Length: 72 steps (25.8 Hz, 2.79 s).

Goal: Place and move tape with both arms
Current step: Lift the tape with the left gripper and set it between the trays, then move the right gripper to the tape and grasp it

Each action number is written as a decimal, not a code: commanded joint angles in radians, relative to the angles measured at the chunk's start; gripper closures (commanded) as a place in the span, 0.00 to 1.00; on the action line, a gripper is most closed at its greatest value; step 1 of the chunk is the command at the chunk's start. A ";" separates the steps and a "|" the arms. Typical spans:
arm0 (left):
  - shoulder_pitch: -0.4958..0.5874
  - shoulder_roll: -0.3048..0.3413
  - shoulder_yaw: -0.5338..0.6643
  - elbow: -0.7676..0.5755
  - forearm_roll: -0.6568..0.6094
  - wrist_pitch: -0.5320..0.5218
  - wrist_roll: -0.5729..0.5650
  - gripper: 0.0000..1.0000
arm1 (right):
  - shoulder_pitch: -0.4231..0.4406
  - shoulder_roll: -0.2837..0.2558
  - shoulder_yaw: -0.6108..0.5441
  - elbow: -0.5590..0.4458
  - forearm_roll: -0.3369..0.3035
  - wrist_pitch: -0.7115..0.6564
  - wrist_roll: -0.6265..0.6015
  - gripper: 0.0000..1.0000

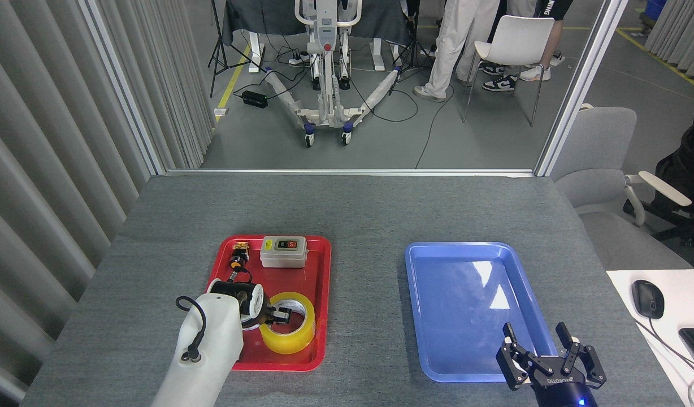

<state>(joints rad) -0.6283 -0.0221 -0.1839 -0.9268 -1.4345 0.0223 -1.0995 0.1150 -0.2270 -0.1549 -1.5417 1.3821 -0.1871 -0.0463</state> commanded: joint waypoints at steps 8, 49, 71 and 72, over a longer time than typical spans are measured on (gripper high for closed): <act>0.001 0.002 0.003 -0.006 0.037 -0.016 -0.003 0.91 | 0.000 0.000 0.000 0.000 0.000 0.000 0.000 0.00; 0.452 -0.078 0.182 -0.366 1.318 -0.361 -0.048 1.00 | -0.009 -0.045 0.112 -0.021 0.002 -0.002 -0.035 0.00; 0.450 -0.078 0.181 -0.368 1.238 -0.369 -0.030 1.00 | -0.313 -0.592 0.811 -0.110 -0.606 -0.488 -0.026 0.02; 0.450 -0.078 0.181 -0.368 1.238 -0.369 -0.030 1.00 | -0.328 -0.575 0.830 -0.104 -0.606 -0.488 -0.024 0.05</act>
<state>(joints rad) -0.1779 -0.1019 -0.0035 -1.2943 -0.1947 -0.3461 -1.1292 -0.1383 -0.8328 0.5952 -1.6584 0.7796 -0.6682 -0.0742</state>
